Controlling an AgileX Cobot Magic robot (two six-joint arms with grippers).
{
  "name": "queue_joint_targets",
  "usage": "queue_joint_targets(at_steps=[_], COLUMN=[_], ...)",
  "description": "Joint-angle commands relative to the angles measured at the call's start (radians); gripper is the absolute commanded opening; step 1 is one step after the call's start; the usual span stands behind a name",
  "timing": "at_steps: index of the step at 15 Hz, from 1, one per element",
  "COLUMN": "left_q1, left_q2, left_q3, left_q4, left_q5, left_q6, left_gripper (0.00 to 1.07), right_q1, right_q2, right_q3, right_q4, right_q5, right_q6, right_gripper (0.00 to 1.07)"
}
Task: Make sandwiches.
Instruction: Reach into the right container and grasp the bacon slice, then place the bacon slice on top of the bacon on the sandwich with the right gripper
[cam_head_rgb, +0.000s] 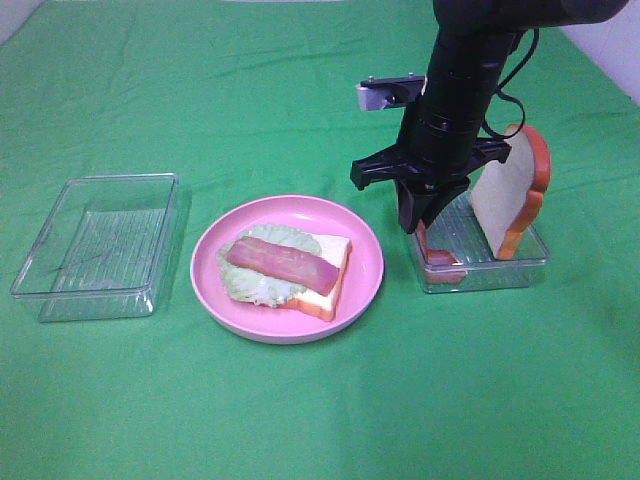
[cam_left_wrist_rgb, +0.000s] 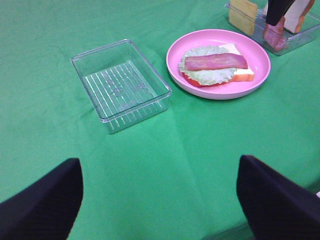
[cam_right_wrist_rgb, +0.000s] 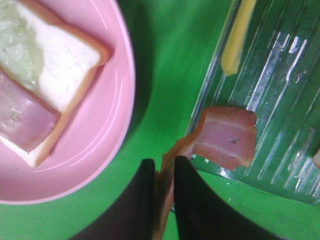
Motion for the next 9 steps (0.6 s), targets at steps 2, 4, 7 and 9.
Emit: queue_joint_targets(at_steps=[2, 4, 7, 9], left_q1=[-0.002, -0.002, -0.002, -0.002], left_q2=[-0.020, -0.020, -0.020, -0.020], left_q3=[0.001, 0.001, 0.001, 0.001], left_q4=[0.003, 0.003, 0.003, 0.003], left_q5=[-0.010, -0.010, -0.010, -0.010], left_q6=[0.002, 0.002, 0.002, 0.002], left_gripper=[0.81, 0.81, 0.81, 0.81], right_q1=[0.000, 0.000, 0.000, 0.000], right_q2=[-0.002, -0.034, -0.138, -0.210], right_q3=[-0.009, -0.009, -0.009, -0.009], right_q4=[-0.005, -0.007, -0.003, 0.002], right_q5=[0.024, 0.035, 0.084, 0.176], right_q6=[0.000, 0.000, 0.000, 0.000], right_gripper=[0.00, 0.00, 0.00, 0.00])
